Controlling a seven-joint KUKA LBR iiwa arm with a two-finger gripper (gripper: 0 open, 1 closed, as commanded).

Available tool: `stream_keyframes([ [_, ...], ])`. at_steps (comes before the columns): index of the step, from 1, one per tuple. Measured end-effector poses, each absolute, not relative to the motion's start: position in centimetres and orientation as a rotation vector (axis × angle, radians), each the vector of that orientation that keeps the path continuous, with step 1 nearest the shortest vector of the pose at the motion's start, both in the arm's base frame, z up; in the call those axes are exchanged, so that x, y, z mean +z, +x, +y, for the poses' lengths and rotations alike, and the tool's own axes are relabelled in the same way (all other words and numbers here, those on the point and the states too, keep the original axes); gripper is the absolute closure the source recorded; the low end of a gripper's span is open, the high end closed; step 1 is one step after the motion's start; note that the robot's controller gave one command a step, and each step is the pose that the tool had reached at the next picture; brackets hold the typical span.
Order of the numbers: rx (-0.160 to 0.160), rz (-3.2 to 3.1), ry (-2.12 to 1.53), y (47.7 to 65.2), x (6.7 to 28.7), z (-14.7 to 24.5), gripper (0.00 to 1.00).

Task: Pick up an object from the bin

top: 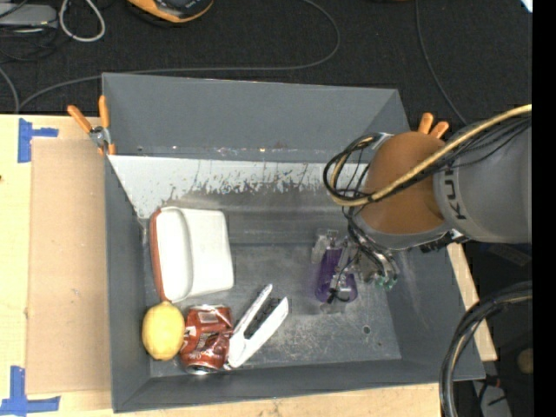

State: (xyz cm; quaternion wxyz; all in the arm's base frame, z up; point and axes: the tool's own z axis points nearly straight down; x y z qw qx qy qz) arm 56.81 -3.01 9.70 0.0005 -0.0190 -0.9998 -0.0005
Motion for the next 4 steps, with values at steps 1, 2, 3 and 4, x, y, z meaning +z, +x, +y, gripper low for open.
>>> stream_keyframes([
  [1,0.001,-3.147,0.197,56.7,16.2,-2.7,0.0],
  [2,-0.002,-3.128,0.052,55.2,9.8,-5.1,0.0],
  [3,0.0,-3.136,0.37,59.4,7.3,-4.6,0.0],
  [4,0.0,-3.108,0.432,59.5,7.8,-9.9,1.0],
])
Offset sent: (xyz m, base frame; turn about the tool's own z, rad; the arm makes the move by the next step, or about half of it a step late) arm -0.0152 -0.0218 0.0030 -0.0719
